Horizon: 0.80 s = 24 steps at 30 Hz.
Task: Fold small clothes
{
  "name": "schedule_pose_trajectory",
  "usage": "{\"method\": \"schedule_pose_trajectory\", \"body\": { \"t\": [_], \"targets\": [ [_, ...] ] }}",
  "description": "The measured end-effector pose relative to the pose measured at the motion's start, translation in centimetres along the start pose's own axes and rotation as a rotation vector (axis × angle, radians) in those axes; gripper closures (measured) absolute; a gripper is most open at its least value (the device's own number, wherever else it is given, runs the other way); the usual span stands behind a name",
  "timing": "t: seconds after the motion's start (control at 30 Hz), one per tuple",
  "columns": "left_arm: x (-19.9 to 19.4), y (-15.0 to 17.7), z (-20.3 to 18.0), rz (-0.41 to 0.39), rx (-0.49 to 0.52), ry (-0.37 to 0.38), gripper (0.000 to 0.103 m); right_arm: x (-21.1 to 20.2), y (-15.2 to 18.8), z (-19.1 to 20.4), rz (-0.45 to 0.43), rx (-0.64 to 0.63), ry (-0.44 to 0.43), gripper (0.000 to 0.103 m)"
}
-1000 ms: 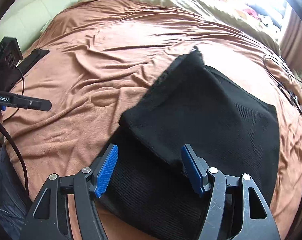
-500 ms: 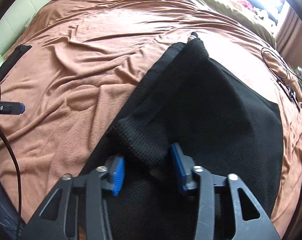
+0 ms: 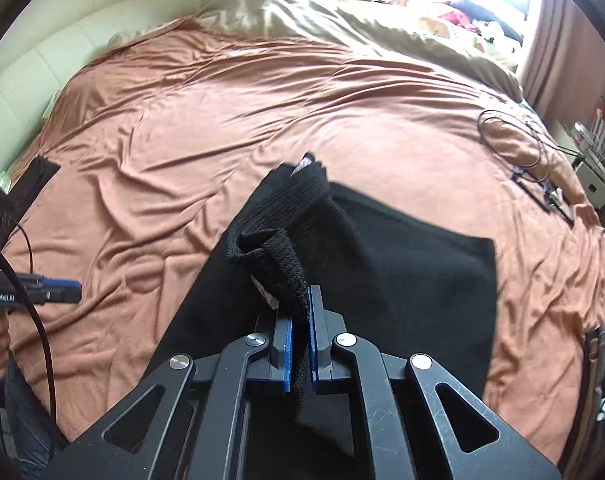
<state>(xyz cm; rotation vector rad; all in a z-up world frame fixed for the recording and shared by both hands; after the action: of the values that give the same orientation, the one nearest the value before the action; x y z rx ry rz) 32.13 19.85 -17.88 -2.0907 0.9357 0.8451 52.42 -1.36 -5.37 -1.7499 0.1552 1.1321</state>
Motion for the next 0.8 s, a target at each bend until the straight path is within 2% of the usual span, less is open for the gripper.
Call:
{"method": "schedule_pose_trajectory", "body": {
  "t": [0.27,0.67,0.8],
  "targets": [
    [1.5,-0.5,-1.1,0.025,0.014,-0.014,0.07,-0.9,-1.5,-4.5,-0.037,0.071,0.031,0.102],
    [3.0,-1.1,-1.3,0.057,0.024,-0.052,0.07,2.8,-3.7,-10.5,-0.017,0.174,0.068,0.102],
    [3.2,-1.1,-1.3,0.062,0.027,-0.062,0.07,4.6,-3.9,-13.2,-0.006,0.247,0.09,0.102]
  ]
}}
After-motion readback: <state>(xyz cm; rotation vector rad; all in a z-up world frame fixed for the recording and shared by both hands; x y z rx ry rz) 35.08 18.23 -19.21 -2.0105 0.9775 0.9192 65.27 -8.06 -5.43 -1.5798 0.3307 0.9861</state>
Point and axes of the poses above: each gripper's, at about its wrist camera, not at the fingertips, and x roughly the way its jaws point, z to its left, y to its underside, the point moved 3 cm from there along x, roughly the way its jaws point, and after that the axes turned 3 degrees about x, right-handed, at the moved point
